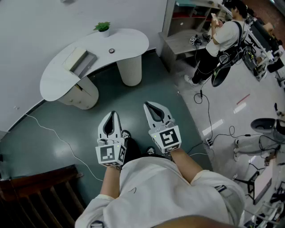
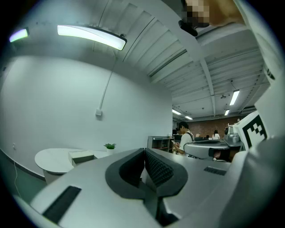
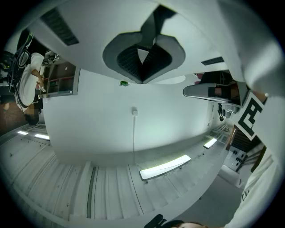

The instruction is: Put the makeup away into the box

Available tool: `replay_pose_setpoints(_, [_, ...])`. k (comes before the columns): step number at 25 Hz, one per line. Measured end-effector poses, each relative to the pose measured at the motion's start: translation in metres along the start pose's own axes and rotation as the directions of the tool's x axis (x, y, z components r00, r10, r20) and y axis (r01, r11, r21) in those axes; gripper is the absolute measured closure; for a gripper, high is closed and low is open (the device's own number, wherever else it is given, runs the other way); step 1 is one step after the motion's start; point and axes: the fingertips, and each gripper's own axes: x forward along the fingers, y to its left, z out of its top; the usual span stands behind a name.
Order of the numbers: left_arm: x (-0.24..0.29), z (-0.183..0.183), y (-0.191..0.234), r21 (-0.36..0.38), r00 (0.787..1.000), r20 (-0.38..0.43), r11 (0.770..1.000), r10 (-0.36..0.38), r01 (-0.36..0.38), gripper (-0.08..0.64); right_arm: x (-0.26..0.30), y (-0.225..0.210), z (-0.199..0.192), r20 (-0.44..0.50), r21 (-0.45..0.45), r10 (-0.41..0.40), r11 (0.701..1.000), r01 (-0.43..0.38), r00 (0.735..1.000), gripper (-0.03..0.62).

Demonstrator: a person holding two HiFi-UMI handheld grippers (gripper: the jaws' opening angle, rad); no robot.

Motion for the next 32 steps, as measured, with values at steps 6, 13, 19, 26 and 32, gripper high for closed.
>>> replay_pose_setpoints(6, [0.027, -0.01, 0.016, -0.018, 0.999, -0.034, 1.0, 0.005, -0.006, 0.54, 0.034, -0.011, -0.004, 0.003, -0.014, 0.018, 1.0, -0.018, 1.0, 0.595])
replay_pose_setpoints(13, [0.079, -0.011, 0.06, -0.034, 0.998, -0.057, 0.999, -0.021, 0.019, 0.54, 0.102, -0.012, -0.002, -0.051, -0.022, 0.04, 0.999, -0.041, 0.998, 0.578])
replay_pose_setpoints(19, [0.125, -0.01, 0.116, -0.047, 0.996, -0.063, 0.997, -0.057, 0.054, 0.54, 0.171, -0.006, 0.0, -0.1, -0.052, 0.039, 0.998, -0.045, 0.994, 0.518])
replay_pose_setpoints(26, [0.164, -0.01, 0.193, -0.047, 0.992, -0.081, 0.995, -0.092, 0.089, 0.54, 0.248, 0.007, 0.006, -0.13, -0.077, -0.008, 0.997, -0.002, 0.991, 0.517])
replay_pose_setpoints(32, [0.19, -0.02, 0.232, -0.058, 0.986, -0.115, 0.991, -0.124, 0.118, 0.54, 0.292, 0.005, 0.001, -0.16, -0.054, -0.04, 0.998, 0.032, 0.986, 0.517])
